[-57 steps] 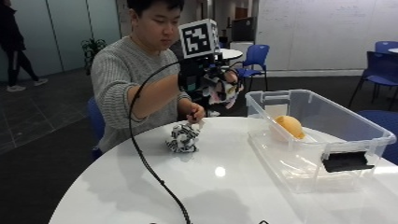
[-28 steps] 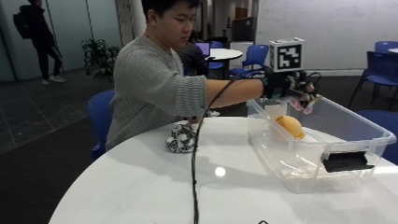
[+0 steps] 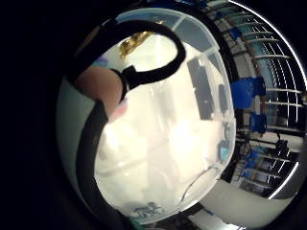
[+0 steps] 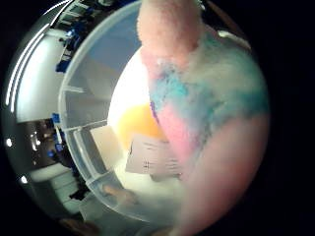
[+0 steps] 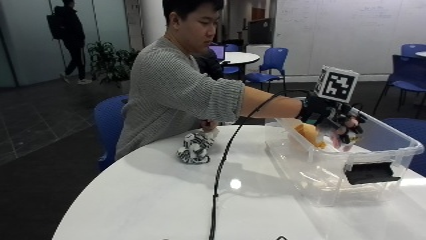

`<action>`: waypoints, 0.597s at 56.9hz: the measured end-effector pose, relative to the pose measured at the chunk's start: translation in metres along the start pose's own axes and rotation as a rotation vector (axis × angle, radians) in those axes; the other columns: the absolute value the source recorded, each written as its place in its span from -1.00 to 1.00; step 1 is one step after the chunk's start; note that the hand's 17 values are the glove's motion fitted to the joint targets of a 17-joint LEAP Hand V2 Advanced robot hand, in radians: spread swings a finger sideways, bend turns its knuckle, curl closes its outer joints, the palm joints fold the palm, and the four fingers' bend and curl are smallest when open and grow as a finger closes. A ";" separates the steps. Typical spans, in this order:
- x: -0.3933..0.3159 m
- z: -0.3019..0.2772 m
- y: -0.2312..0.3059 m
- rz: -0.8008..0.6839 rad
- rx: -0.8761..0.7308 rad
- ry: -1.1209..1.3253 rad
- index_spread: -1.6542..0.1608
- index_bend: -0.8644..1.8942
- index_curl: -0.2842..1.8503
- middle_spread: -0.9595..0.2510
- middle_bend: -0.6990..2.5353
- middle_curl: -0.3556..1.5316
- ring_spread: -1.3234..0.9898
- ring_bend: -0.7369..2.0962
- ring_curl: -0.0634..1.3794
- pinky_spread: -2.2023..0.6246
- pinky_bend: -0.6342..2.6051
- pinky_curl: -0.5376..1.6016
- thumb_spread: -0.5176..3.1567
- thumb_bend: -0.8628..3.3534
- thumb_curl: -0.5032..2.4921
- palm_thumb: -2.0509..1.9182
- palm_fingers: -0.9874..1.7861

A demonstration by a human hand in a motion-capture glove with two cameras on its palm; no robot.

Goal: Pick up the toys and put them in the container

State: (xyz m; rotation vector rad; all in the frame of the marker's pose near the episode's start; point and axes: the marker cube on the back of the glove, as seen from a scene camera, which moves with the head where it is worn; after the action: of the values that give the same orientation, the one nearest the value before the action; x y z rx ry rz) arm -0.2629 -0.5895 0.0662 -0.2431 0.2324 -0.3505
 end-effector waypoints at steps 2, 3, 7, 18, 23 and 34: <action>0.001 0.006 0.001 0.012 -0.045 -0.010 0.34 -0.29 0.01 0.11 -0.52 -0.02 -0.19 -0.08 -0.13 0.42 0.24 -0.10 0.03 -0.60 -0.22 0.22 -0.35; 0.002 0.008 0.001 0.012 -0.067 -0.014 0.35 -0.32 -0.02 0.15 -0.57 -0.07 -0.17 -0.09 -0.14 0.43 0.26 -0.09 0.03 -0.60 -0.22 0.22 -0.44; 0.011 0.015 0.004 0.066 -0.118 -0.007 0.37 -0.33 -0.10 0.23 -0.56 -0.15 -0.11 -0.11 -0.17 0.48 0.28 -0.10 0.03 -0.61 -0.25 0.19 -0.51; 0.005 0.004 0.012 0.010 -0.107 -0.055 0.42 -0.31 -0.25 0.33 -0.54 -0.30 0.01 -0.19 -0.24 0.55 0.25 -0.13 0.03 -0.60 -0.32 0.14 -0.53; 0.016 -0.004 0.018 0.160 -0.089 0.034 0.43 -0.31 -0.30 0.34 -0.53 -0.34 0.04 -0.21 -0.26 0.57 0.24 -0.14 0.02 -0.60 -0.34 0.13 -0.51; 0.016 -0.049 0.102 -0.098 0.086 -0.263 0.44 -0.30 -0.38 0.34 -0.52 -0.39 0.06 -0.25 -0.29 0.58 0.19 -0.16 0.02 -0.60 -0.38 0.10 -0.48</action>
State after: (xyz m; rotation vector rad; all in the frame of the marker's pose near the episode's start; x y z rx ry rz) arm -0.2295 -0.5119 -0.0109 -0.2132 -0.0536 -0.4206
